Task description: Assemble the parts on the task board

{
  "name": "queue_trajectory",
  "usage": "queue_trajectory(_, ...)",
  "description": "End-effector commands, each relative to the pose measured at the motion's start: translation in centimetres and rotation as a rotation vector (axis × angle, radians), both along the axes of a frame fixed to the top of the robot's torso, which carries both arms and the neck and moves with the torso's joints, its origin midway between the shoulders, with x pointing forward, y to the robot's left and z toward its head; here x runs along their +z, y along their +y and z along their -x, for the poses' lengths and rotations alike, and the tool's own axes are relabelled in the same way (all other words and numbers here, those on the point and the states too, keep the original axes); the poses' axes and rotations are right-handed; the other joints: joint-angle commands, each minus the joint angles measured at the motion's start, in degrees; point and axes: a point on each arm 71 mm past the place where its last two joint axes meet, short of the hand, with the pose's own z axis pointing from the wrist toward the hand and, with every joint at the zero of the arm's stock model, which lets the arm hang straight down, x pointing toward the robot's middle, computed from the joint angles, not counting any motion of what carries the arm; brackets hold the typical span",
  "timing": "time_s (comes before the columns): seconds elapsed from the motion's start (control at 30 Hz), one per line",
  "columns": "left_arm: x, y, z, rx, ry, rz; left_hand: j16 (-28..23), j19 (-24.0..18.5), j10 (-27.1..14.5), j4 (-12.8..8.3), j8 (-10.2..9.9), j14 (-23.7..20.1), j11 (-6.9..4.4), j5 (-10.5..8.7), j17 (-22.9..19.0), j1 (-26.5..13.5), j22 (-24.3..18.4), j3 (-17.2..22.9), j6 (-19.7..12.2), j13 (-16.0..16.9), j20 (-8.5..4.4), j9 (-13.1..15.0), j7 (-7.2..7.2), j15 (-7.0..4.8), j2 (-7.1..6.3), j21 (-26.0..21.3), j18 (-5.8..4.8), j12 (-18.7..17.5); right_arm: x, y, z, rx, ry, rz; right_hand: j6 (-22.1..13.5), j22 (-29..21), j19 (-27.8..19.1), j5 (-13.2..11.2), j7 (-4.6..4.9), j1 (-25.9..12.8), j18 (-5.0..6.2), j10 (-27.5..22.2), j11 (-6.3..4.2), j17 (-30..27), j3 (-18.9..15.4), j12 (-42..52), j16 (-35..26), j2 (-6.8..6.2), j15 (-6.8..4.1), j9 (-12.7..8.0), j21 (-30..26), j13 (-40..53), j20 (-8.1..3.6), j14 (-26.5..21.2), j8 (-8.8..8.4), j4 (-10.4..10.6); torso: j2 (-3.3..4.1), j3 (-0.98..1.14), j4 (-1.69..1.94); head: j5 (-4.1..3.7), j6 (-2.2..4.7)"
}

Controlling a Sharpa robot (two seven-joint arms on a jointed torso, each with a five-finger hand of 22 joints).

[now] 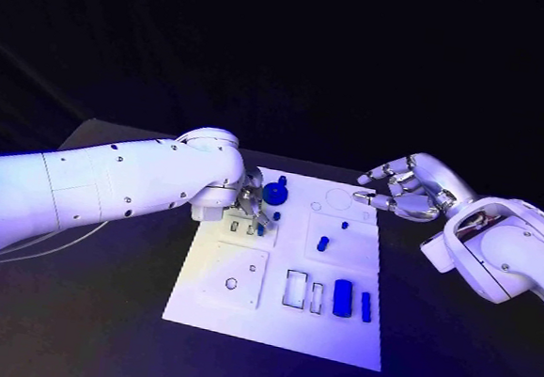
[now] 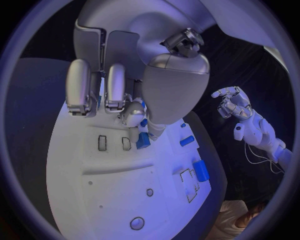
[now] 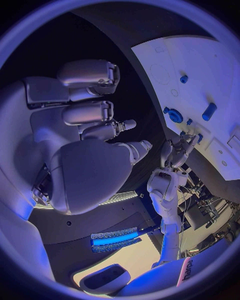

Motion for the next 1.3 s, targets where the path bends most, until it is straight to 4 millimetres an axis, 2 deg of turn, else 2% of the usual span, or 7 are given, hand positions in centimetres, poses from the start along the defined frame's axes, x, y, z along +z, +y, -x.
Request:
queue_trajectory(0.03, 0.0, -0.3, 0.1, -0.009, 0.024, 0.019, 0.1, 5.6, -0.6, -1.0, 0.3, 6.0, -0.09, 0.21, 15.1, 3.2, 14.3, 2.2, -0.7, -0.3, -0.16, 0.4, -0.15, -0.57, 0.96, 0.3, -0.68, -0.6, -0.1, 0.2, 0.0, 0.014, 0.008, 0.009, 0.2, 8.5, 0.0, 2.1, -0.05, 0.4, 0.97, 0.0, -0.33, 8.4, -0.2, -0.3, -0.2, 0.68, -0.41, 0.1, -0.3, 3.2, -0.28, 4.2, 0.23, -0.2, 0.0, -0.03, 0.03, -0.07, -0.04)
queue_trajectory(0.23, -0.1, -0.3, 0.2, -0.006, 0.045, 0.035, 0.1, 5.5, -1.1, -2.5, 0.1, 6.0, -0.19, 0.39, 15.1, 8.1, 14.2, 7.8, -1.5, -0.8, -0.4, 1.1, -0.16, -0.71, 0.52, 0.3, -0.65, -1.5, -0.1, 0.2, 0.0, 0.017, 0.01, 0.01, 0.1, 8.5, -0.1, 3.3, -0.06, 0.6, 0.99, 0.1, -0.35, 8.4, -0.2, -0.3, -0.3, 0.76, -0.43, 0.1, -0.5, 3.2, -0.31, 4.2, 0.29, -0.2, 0.01, 0.0, 0.07, 0.0, -0.12)
queue_trajectory(0.33, -0.1, -0.2, 0.2, -0.001, 0.05, 0.04, 0.1, 5.5, -0.8, -1.0, 0.2, 6.0, -0.11, 0.24, 15.1, 7.8, 14.2, 12.1, -1.7, -1.0, -0.37, 2.0, 0.04, -0.55, -1.92, 0.3, -0.64, -1.8, -0.2, 0.3, 0.0, 0.017, 0.01, 0.01, 0.1, 8.5, 0.0, 3.5, -0.06, 0.6, 0.98, 0.1, -0.35, 8.4, -0.2, -0.3, -0.3, 0.76, -0.43, 0.1, -0.4, 3.2, -0.32, 4.2, 0.3, -0.2, -0.01, -0.01, 0.06, 0.02, -0.16)
queue_trajectory(0.6, -0.2, 0.2, 0.2, 0.022, 0.06, 0.069, 0.1, 5.3, -0.8, -0.2, 0.4, 6.0, -0.07, 0.24, 15.1, 7.3, 14.0, 18.9, -1.8, -1.6, -0.33, 3.3, 0.0, -0.53, -4.56, 0.2, -0.59, -2.6, -0.3, 0.4, 0.0, 0.021, 0.01, 0.009, 0.1, 8.5, 0.0, 3.6, -0.06, 0.7, 0.99, 0.1, -0.36, 8.4, -0.2, -0.3, -0.3, 0.77, -0.44, 0.1, -0.5, 3.2, -0.32, 4.2, 0.31, -0.2, -0.01, -0.03, 0.15, 0.17, -0.01)
queue_trajectory(0.73, -0.1, 0.6, 0.2, 0.048, 0.063, 0.104, 0.1, 5.3, -0.9, -1.2, 0.5, 6.0, -0.03, 0.35, 15.1, 8.1, 13.9, 23.8, -2.1, -1.8, -0.37, 4.0, 0.11, -0.6, -6.17, 0.1, -0.58, -3.1, -0.3, 0.4, -0.1, 0.021, 0.01, 0.009, 0.1, 8.5, -0.1, 3.7, -0.05, 0.7, 0.99, 0.1, -0.36, 8.4, -0.2, -0.3, -0.3, 0.78, -0.44, 0.1, -0.5, 3.2, -0.32, 4.2, 0.31, -0.2, 0.0, -0.04, 0.13, 0.27, 0.09)
queue_trajectory(0.97, 0.2, 1.8, 0.8, 0.109, 0.069, 0.179, 0.1, 5.2, -0.2, -3.9, 2.0, 6.0, 0.01, 0.07, 15.1, 5.4, 13.8, 35.1, -2.5, -1.9, -0.34, 6.8, 0.36, -0.42, -10.75, 0.1, -0.55, -3.3, -0.3, 0.2, -0.1, 0.015, 0.009, 0.01, 0.1, 8.4, -0.1, 3.8, -0.05, 0.7, 1.0, 0.1, -0.36, 8.4, -0.2, -0.3, -0.3, 0.78, -0.44, 0.1, -0.5, 3.2, -0.32, 4.2, 0.31, -0.2, 0.02, -0.02, 0.22, 0.47, 0.28)
queue_trajectory(1.3, 0.8, 2.8, 1.6, 0.135, -0.007, 0.217, 0.1, 5.5, 0.7, -6.8, 3.2, 6.0, -0.12, -0.06, 15.1, 2.7, 14.2, 40.4, -2.6, -1.3, -0.42, 9.1, 0.13, -0.62, -12.51, 0.2, -0.64, -2.7, -0.3, 0.1, -0.2, 0.013, 0.007, 0.01, 0.1, 8.4, -0.1, 3.9, -0.06, 0.7, 1.01, 0.1, -0.36, 8.3, -0.3, -0.3, -0.4, 0.7, -0.44, 0.1, -0.6, 3.2, -0.33, 4.2, 0.32, -0.2, 0.06, 0.0, 0.23, 0.71, 0.25)
